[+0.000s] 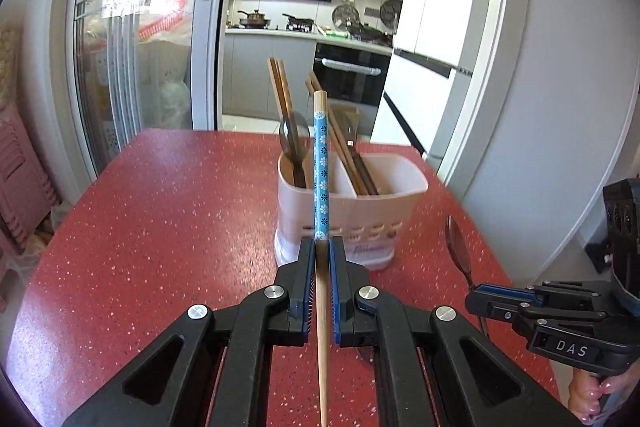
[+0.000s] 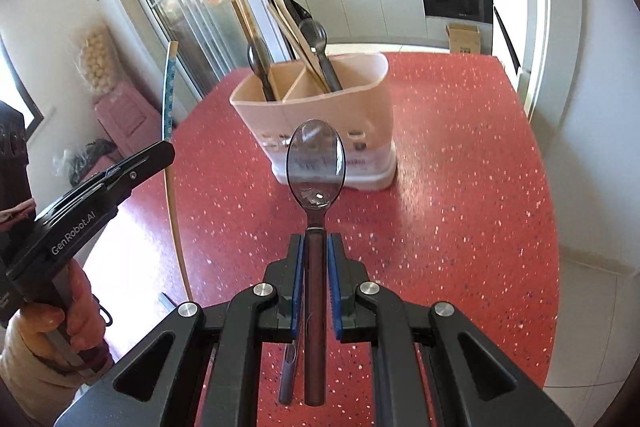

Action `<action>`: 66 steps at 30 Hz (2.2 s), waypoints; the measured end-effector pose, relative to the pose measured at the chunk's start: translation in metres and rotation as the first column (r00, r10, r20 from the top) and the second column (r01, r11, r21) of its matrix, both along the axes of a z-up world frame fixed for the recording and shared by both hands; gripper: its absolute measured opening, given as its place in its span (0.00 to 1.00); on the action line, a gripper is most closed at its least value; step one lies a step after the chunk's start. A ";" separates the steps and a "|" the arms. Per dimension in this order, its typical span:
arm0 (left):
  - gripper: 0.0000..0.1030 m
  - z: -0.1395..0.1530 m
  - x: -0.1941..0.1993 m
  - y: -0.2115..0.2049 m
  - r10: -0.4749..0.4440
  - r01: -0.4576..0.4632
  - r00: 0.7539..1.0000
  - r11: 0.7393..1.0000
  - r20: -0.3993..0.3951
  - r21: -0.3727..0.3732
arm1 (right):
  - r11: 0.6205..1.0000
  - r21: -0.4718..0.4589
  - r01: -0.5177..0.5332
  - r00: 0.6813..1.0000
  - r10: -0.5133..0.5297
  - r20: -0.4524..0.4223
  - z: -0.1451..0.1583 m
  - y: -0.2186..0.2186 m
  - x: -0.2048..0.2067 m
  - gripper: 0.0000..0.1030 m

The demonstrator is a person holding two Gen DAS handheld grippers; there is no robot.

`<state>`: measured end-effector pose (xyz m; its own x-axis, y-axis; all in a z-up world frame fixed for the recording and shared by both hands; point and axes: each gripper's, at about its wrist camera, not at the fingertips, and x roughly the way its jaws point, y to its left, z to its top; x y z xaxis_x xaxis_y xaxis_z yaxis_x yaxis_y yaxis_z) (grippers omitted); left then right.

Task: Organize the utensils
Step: 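Lift the chopstick and spoon upright and carry them over the pink holder, then lower both utensils into the holder and open both grippers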

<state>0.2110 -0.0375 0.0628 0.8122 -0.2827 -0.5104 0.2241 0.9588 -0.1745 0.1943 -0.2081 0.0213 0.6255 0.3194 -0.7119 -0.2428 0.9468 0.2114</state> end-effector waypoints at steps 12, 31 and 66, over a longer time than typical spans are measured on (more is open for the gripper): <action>0.35 0.040 0.015 0.013 0.024 -0.017 0.994 0.998 0.107 -0.066 | 0.999 0.042 -0.007 0.995 0.003 0.098 0.035 0.004 0.017 0.12; 0.35 0.088 0.100 0.015 0.100 -0.065 0.969 0.985 0.227 -0.158 | 0.993 0.121 0.014 0.963 -0.046 0.265 0.084 0.003 0.106 0.12; 0.35 -0.001 0.133 -0.019 0.143 -0.136 0.972 0.990 0.185 -0.049 | 0.989 -0.141 0.036 0.910 0.026 0.414 0.006 0.039 0.144 0.12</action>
